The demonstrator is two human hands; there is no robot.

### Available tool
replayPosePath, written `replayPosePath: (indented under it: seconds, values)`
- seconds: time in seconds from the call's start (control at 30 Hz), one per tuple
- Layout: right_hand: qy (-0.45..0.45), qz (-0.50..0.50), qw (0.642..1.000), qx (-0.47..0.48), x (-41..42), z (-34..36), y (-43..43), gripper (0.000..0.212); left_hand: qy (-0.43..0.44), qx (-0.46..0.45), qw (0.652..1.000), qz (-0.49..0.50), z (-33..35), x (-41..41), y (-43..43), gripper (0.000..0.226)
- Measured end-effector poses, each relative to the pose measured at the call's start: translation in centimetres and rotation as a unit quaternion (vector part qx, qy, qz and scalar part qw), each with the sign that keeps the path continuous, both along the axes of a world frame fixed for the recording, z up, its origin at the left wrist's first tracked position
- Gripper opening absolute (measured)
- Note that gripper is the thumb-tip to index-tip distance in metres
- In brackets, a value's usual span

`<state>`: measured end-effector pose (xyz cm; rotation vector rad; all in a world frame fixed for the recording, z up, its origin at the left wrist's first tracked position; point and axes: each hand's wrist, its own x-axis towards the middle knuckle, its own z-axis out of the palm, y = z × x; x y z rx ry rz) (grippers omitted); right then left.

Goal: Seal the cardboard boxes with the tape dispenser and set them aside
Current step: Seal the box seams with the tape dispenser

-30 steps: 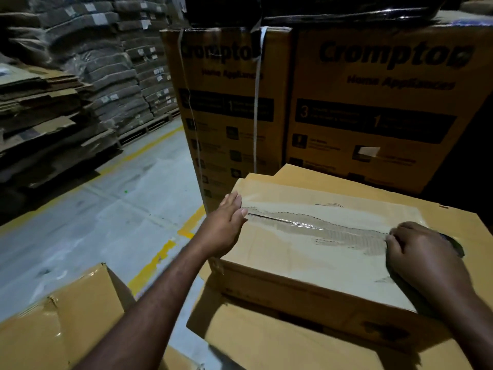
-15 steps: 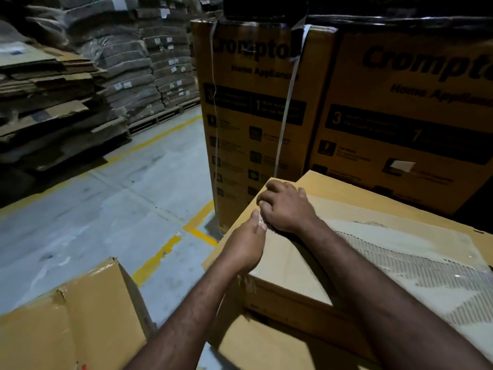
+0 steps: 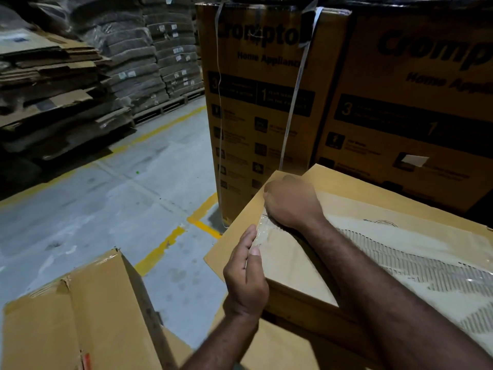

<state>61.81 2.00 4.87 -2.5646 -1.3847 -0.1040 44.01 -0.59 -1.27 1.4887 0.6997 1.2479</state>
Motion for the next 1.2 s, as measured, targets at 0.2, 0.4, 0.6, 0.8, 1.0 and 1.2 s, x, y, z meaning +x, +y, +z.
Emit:
replayPosePath:
  seconds: [0.2,0.4,0.6,0.8,1.0,1.2]
  values:
    - [0.007,0.015,0.999,-0.043,0.4,0.7,0.5,0.046,0.076,0.139,0.987,-0.017,-0.4,-0.7,2.1,0.049]
    - [0.132,0.026,0.991,0.025,1.5,2.1,-1.4,0.055,0.127,0.171,0.976,-0.050,-0.2,-1.5,2.6,0.053]
    - [0.118,-0.128,0.984,-0.035,9.0,4.5,-10.2,0.054,0.217,0.136,0.966,-0.020,-0.3,-1.7,2.9,0.070]
    - [0.146,-0.167,0.968,-0.120,13.1,4.2,-18.4,0.052,0.283,0.229,0.924,-0.115,-0.3,-2.7,5.5,0.094]
    - [0.102,-0.184,0.977,-0.043,12.0,3.3,-18.4,0.043,0.293,0.049,0.953,0.052,1.8,1.1,8.1,0.073]
    - [0.077,-0.234,0.969,-0.010,11.1,2.6,-18.6,0.048,0.228,-0.016,0.965,-0.132,3.6,3.1,0.6,0.086]
